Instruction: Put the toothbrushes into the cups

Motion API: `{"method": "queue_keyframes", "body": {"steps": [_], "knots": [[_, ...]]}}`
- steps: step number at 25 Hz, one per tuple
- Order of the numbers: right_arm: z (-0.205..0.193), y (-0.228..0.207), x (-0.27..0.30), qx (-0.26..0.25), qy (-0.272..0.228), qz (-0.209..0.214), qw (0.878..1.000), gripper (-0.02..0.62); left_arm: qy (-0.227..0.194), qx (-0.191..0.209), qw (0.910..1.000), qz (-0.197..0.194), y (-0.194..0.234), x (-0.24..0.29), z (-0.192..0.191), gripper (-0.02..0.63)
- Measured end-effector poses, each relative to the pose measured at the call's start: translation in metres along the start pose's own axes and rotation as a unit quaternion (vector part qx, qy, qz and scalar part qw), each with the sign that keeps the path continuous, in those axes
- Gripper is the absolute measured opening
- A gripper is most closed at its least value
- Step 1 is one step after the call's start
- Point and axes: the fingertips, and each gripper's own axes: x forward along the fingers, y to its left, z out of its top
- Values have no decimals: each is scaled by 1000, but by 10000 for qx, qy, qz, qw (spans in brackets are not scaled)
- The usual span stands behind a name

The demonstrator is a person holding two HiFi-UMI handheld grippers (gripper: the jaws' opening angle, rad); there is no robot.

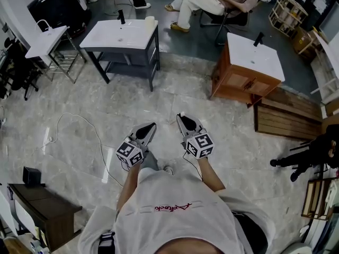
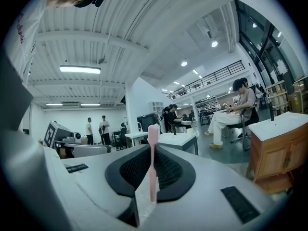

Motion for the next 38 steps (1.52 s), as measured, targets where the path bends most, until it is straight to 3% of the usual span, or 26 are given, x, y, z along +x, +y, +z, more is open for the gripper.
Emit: {"method": "queue_keyframes", "body": {"steps": [24,38], "knots": [[-5,-33,20,-4,40,-135,9999,26,-43,-6,9998,-191,23,37,0,14],[-4,-60,103,-97,63,-173,9998,26,-119,-20,9997,-218,106,63,11,14]]}}
